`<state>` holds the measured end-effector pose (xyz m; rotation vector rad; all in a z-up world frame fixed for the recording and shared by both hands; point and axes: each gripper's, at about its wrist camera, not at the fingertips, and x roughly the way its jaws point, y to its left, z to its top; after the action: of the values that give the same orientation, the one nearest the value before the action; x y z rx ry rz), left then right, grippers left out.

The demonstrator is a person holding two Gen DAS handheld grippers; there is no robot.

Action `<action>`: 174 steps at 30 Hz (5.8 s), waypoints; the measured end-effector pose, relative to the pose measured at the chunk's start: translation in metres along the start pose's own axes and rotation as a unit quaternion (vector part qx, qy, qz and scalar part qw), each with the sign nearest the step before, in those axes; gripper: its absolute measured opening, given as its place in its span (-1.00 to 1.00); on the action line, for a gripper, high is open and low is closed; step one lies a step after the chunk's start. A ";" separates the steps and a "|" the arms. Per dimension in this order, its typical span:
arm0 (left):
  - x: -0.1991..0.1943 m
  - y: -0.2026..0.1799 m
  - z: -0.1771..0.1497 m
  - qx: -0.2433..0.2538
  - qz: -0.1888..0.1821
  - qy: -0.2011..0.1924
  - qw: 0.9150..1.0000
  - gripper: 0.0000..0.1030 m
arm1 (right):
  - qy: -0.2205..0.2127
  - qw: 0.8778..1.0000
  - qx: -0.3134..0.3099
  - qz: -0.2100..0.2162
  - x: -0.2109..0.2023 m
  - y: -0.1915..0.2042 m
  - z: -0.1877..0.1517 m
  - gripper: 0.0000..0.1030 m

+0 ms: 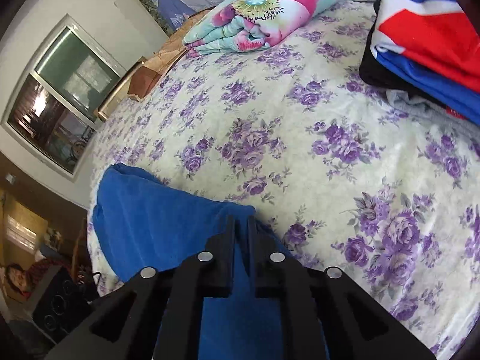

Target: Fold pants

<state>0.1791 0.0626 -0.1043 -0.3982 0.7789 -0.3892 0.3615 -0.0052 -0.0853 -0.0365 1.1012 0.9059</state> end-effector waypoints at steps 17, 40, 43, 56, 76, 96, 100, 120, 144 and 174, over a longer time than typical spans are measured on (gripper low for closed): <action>-0.002 0.001 0.000 -0.004 -0.004 -0.003 1.000 0.90 | -0.003 0.991 -0.089 -0.099 0.011 0.046 -0.022 -0.67; -0.004 0.002 0.000 -0.009 -0.007 -0.007 1.000 0.90 | -0.190 0.975 0.069 -0.094 -0.079 0.007 -0.042 -0.17; -0.004 0.002 0.000 -0.009 -0.008 -0.008 1.000 0.90 | -0.232 0.963 0.105 -0.089 -0.134 -0.015 -0.087 0.07; -0.003 0.004 0.001 -0.010 -0.010 -0.010 1.000 0.90 | -0.330 0.846 0.412 -0.074 -0.263 -0.131 -0.342 0.46; -0.004 0.004 0.000 -0.013 -0.013 -0.014 1.000 0.90 | -0.379 0.836 0.395 -0.031 -0.236 -0.174 -0.328 -0.55; -0.127 0.072 -0.015 -0.107 0.044 -0.143 0.983 0.90 | -0.317 0.928 0.035 -0.195 -0.182 0.059 -0.144 -0.71; -0.145 0.103 -0.016 -0.141 0.088 -0.169 0.972 0.90 | -0.255 0.945 -0.011 -0.207 -0.113 0.086 -0.121 -0.71; -0.134 0.127 -0.022 -0.120 0.151 -0.176 0.965 0.90 | -0.217 0.954 0.017 -0.207 -0.097 0.072 -0.120 -0.16; -0.133 0.140 -0.004 -0.172 0.134 -0.123 0.968 0.90 | -0.223 0.966 0.037 -0.121 -0.103 0.041 -0.145 0.70; -0.130 0.168 0.024 -0.280 0.065 -0.134 0.949 -0.47 | -0.271 0.935 0.227 -0.030 -0.130 -0.047 -0.196 0.83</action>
<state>0.1442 0.2730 -0.0929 -0.9068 0.6354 0.0214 0.2260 -0.2029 -0.0985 0.5326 0.7579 0.5373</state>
